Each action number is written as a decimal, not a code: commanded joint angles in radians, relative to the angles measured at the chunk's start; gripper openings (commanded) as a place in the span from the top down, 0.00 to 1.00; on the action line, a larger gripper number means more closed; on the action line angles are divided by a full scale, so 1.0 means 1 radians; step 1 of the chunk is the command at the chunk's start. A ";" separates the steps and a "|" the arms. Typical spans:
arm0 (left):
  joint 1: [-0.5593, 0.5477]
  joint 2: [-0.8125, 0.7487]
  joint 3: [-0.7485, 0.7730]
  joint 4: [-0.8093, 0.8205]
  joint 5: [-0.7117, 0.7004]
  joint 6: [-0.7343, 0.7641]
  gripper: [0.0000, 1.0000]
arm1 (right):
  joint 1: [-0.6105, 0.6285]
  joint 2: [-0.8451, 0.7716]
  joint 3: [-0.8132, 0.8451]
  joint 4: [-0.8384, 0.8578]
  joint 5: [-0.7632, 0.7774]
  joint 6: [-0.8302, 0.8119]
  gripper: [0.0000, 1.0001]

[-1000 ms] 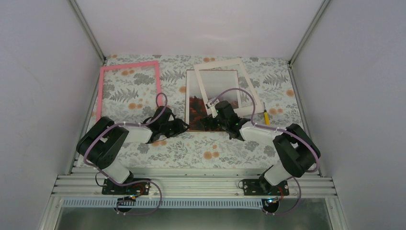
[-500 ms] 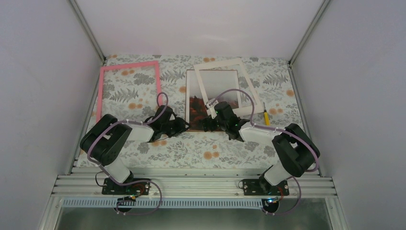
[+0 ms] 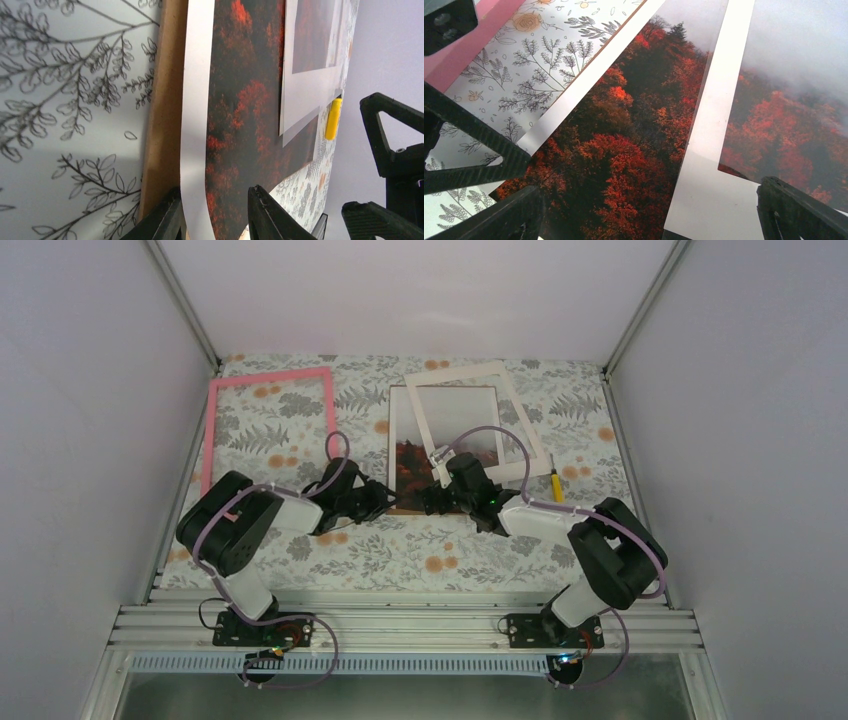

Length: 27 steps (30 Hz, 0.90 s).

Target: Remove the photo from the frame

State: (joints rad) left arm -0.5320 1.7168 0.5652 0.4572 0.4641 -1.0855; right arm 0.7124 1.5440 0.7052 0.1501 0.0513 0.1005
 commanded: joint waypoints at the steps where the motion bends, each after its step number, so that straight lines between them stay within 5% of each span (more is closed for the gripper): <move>1: 0.024 0.029 0.040 -0.009 -0.011 0.006 0.68 | 0.010 0.008 -0.011 0.034 0.043 -0.011 0.04; 27: 0.114 0.318 0.466 -0.208 0.041 0.241 0.67 | 0.010 -0.035 -0.049 0.087 0.151 0.018 0.03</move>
State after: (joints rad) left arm -0.4351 1.9892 0.9844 0.3023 0.4965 -0.9028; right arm 0.7132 1.5379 0.6708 0.1913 0.1524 0.1059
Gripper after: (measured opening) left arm 0.329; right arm 0.971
